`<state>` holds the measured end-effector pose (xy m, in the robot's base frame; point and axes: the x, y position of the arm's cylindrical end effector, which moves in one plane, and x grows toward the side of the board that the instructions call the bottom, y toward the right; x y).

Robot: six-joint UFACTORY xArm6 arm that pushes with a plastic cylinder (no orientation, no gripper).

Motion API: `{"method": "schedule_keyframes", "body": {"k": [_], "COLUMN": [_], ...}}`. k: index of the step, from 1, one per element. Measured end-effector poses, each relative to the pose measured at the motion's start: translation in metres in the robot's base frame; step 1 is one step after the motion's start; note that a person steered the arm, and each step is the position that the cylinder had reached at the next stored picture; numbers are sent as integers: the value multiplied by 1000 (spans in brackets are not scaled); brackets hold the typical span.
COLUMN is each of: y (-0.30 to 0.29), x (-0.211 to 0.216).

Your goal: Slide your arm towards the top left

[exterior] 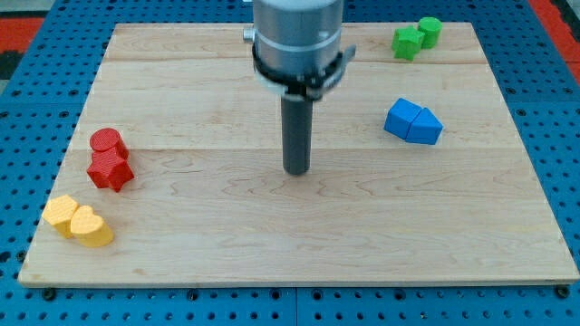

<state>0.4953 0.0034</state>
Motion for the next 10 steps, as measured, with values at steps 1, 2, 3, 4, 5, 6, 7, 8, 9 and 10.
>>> {"method": "schedule_keyframes", "body": {"k": [1,2,3,4,5,6,7,8,9,10], "y": [1,5,5,5,-1,-46,-70,-85,-78,-91], "x": [48,75,76,76,82,101,57,20,8,-67]}}
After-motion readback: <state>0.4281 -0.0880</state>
